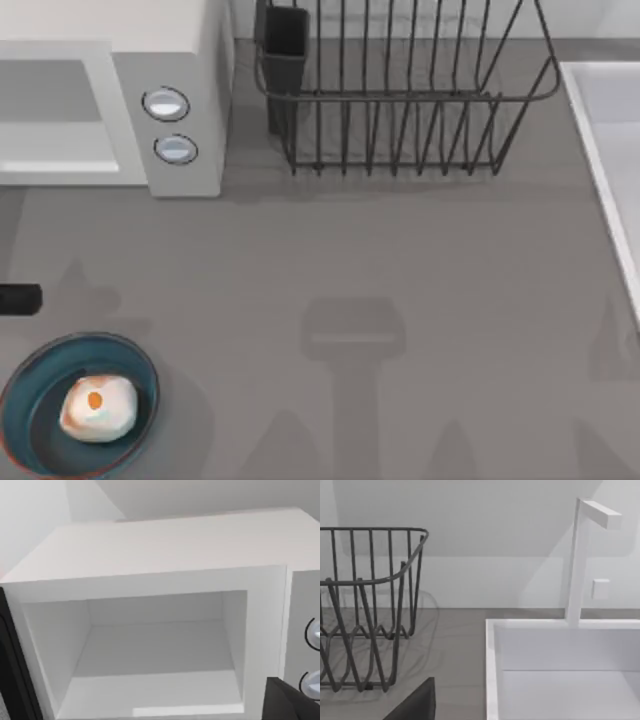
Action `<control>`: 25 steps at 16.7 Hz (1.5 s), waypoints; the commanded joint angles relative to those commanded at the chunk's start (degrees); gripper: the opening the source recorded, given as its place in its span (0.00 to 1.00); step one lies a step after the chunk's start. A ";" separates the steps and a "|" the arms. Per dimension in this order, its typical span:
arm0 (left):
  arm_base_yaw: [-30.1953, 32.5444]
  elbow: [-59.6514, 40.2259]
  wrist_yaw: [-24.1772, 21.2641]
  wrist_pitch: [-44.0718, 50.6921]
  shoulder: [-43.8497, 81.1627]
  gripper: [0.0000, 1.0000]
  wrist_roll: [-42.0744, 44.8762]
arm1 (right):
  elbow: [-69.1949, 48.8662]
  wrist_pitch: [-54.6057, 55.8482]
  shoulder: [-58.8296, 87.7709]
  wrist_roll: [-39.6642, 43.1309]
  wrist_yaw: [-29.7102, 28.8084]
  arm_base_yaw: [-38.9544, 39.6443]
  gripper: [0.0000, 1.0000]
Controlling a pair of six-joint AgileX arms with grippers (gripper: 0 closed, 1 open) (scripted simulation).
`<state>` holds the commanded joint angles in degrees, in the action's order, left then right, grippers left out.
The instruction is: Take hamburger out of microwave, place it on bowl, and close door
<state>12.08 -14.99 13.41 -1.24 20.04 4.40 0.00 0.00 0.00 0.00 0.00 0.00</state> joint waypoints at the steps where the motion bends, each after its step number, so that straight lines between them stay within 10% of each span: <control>1: -2.51 -2.29 -1.87 1.60 2.69 0.00 1.94 | 0.00 0.00 0.00 0.00 0.00 0.00 1.00; 17: -63.09 -55.21 -45.85 39.04 69.56 0.00 43.11 | 0.00 0.00 0.00 0.00 0.00 0.00 1.00; 25: -71.62 -61.84 -51.63 44.06 78.28 0.00 47.79 | 0.00 0.00 0.00 0.00 0.00 0.00 1.00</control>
<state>-59.53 -76.83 -38.22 42.82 98.31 52.19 0.00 0.00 0.00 0.00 0.00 0.00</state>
